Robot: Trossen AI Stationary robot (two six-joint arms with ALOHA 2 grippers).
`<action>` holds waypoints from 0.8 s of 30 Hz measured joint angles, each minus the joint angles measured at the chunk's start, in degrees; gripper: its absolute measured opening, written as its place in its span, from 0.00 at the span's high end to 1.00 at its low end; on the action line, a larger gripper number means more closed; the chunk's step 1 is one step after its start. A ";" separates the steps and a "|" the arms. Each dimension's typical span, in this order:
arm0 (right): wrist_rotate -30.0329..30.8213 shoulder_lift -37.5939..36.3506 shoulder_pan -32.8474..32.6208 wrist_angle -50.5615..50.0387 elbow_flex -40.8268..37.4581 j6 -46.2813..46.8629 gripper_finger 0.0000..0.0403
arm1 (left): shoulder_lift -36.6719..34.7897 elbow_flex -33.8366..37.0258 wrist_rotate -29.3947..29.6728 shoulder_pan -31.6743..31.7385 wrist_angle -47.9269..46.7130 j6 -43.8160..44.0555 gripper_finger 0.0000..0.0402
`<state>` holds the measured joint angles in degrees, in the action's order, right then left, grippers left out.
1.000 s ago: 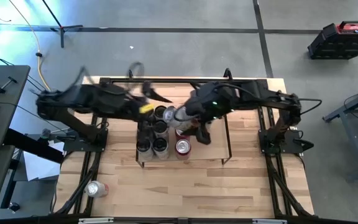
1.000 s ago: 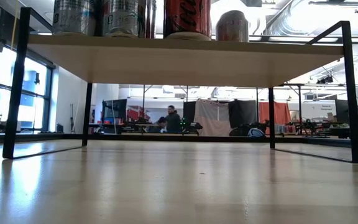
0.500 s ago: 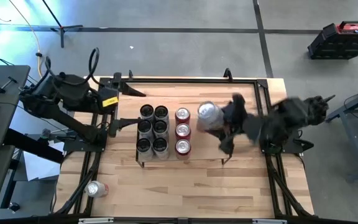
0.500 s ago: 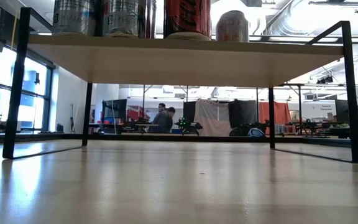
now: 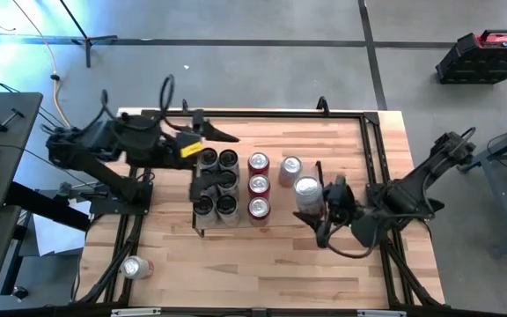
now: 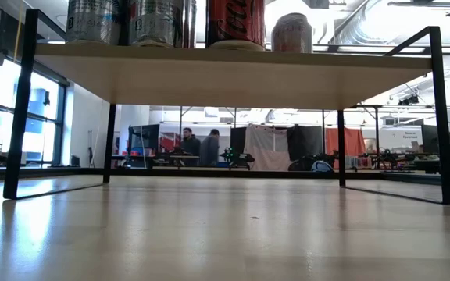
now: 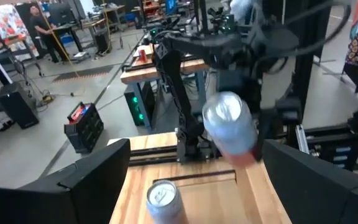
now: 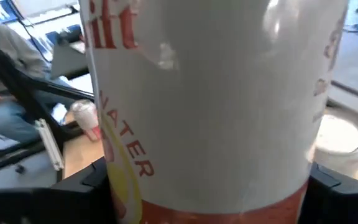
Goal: Place canned beverage on shelf
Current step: Put the orange white soda can aligned with the other orange white soda can on the shelf
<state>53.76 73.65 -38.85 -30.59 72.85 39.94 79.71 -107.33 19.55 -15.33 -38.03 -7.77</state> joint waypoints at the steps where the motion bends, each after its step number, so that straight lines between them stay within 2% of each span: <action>1: -0.53 -0.66 0.05 3.21 -2.58 -1.07 0.30 | 0.60 0.00 0.02 0.00 0.70 0.67 0.12; 6: -4.91 -1.03 0.19 14.07 -10.05 -9.07 0.30 | 2.98 0.00 0.25 -0.02 2.77 5.44 0.12; 14: -3.26 -0.62 -1.40 28.52 -18.27 -15.84 0.30 | 6.01 0.02 0.96 -0.73 8.27 14.03 0.12; 17: -3.22 -0.50 -1.43 33.11 -22.57 -18.12 0.30 | 5.88 0.02 4.01 -1.61 8.18 16.50 0.12; 20: -2.17 -0.52 -1.41 35.84 -25.15 -20.68 0.30 | 5.40 0.02 7.38 -2.36 6.74 18.45 0.12; 24: -1.94 -0.52 -1.40 36.54 -27.43 -20.94 0.30 | 5.08 0.02 8.32 -3.02 5.84 18.62 0.12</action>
<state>51.83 73.12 -40.25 5.95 45.43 19.00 84.79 -107.31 27.87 -18.35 -32.19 10.85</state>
